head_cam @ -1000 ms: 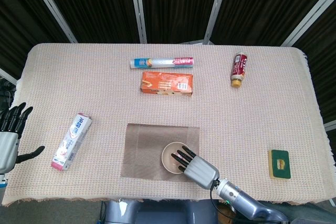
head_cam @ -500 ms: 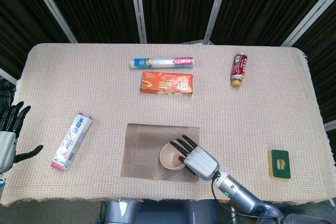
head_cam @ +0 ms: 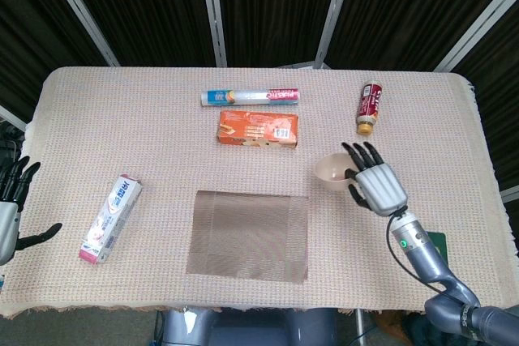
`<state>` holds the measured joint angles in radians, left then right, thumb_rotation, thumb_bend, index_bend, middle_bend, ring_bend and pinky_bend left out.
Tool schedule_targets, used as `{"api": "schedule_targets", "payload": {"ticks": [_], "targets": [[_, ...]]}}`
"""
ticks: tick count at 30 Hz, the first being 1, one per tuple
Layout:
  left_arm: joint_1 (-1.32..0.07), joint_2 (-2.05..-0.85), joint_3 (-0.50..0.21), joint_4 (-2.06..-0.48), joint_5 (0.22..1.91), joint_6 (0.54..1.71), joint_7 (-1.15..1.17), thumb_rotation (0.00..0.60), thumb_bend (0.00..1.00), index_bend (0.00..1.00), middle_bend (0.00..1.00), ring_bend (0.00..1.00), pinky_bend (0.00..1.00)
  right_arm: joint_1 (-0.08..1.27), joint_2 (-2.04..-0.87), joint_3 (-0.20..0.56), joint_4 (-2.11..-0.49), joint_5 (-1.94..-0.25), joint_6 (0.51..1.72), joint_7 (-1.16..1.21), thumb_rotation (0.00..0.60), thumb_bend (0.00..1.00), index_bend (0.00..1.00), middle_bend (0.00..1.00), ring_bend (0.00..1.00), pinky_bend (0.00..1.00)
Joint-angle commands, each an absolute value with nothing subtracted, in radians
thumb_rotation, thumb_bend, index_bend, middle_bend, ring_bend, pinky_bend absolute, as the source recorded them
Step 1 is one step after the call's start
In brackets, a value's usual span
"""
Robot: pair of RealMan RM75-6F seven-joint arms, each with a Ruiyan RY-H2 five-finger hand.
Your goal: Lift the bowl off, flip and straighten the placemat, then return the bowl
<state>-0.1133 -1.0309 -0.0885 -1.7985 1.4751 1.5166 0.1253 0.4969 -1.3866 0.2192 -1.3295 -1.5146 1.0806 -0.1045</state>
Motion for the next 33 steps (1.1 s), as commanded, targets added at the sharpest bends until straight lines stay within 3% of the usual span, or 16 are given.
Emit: {"api": "schedule_targets", "payload": {"ticks": [1,12,13,15,17,19,31,33], "targets": [[-0.113,-1.032,-0.089,-1.799,1.468,1.513,0.129,0.6,0.0,0.0,0.0,0.0,0.0,0.513,-1.407,0.259,-1.206,-1.423,1.031,-0.061,0.6,0.47,0.63,0.0,0.0,0.0],[-0.128,-1.049,-0.09,-1.799,1.443,1.481,0.166,0.6,0.0,0.0,0.0,0.0,0.0,0.544,-1.53,0.255,-0.915,-1.331,0.956,0.025,0.6,0.47,0.63,0.0,0.0,0.0],[-0.128,-1.05,-0.089,-1.801,1.443,1.48,0.168,0.6,0.0,0.0,0.0,0.0,0.0,0.544,-1.536,0.251,-0.898,-1.332,0.956,0.037,0.6,0.43,0.59,0.0,0.0,0.0],[-0.129,-1.051,-0.089,-1.803,1.443,1.479,0.172,0.6,0.0,0.0,0.0,0.0,0.0,0.541,-1.539,0.241,-0.884,-1.34,0.962,0.053,0.6,0.25,0.38,0.0,0.0,0.0],[-0.13,-1.053,-0.088,-1.803,1.444,1.479,0.176,0.6,0.0,0.0,0.0,0.0,0.0,0.532,-1.531,0.223,-0.886,-1.36,0.975,0.075,0.6,0.03,0.09,0.0,0.0,0.0],[-0.13,-1.054,-0.087,-1.804,1.445,1.478,0.179,0.6,0.0,0.0,0.0,0.0,0.0,0.52,-1.513,0.209,-0.908,-1.375,0.989,0.091,0.6,0.0,0.0,0.0,0.0,0.0],[-0.167,-1.075,-0.044,-1.794,1.569,1.436,0.162,0.6,0.0,0.0,0.0,0.0,0.0,0.356,-1.266,0.132,-1.27,-1.53,1.32,0.149,0.6,0.0,0.0,0.0,0.0,0.0],[-0.191,-1.091,-0.027,-1.775,1.617,1.404,0.135,0.6,0.0,0.05,0.0,0.0,0.0,0.329,-1.239,0.124,-1.322,-1.543,1.367,0.142,0.6,0.0,0.0,0.0,0.0,0.0]]}}
